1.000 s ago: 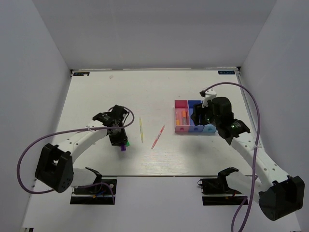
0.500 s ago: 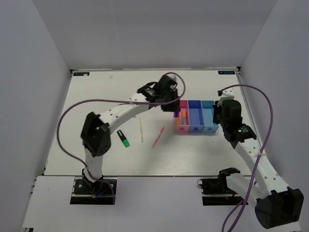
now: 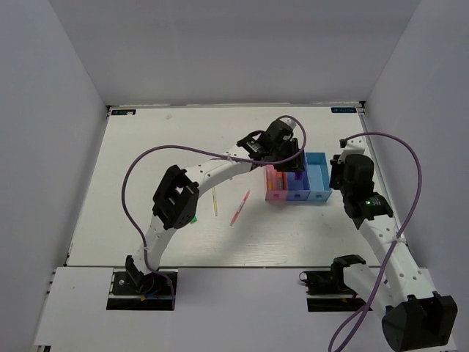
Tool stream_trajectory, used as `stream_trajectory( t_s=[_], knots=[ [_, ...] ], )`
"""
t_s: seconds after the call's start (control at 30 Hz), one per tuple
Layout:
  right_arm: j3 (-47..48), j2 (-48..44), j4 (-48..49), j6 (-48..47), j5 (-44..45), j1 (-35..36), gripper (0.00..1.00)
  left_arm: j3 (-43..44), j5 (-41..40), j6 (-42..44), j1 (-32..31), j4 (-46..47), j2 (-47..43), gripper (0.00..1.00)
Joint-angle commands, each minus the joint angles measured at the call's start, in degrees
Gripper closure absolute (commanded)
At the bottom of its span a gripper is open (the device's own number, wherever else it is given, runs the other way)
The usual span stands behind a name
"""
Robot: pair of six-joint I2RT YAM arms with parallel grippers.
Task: Sort the stationery into containers
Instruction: Place the stationery into the container
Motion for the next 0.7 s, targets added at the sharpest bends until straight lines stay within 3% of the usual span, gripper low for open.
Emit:
stream_trajectory(
  t_s=[0.0, 0.3, 0.67],
  knots=[
    [-0.41, -1.05, 2.72, 0.39, -1.11, -0.83, 0.76, -0.78, 0.61, -2.27, 0.31, 4.78, -0.07, 0.77],
    [-0.59, -1.22, 2.28, 0.83, -3.13, -2.33, 0.67, 1.77, -0.70, -2.97, 0.84, 2.59, 2.39, 0.57],
    [-0.85, -1.31, 2.28, 0.92, -5.07, -3.73, 0.53, 1.07, -0.53, -1.48, 1.01, 1.71, -1.46, 0.51]
  ],
)
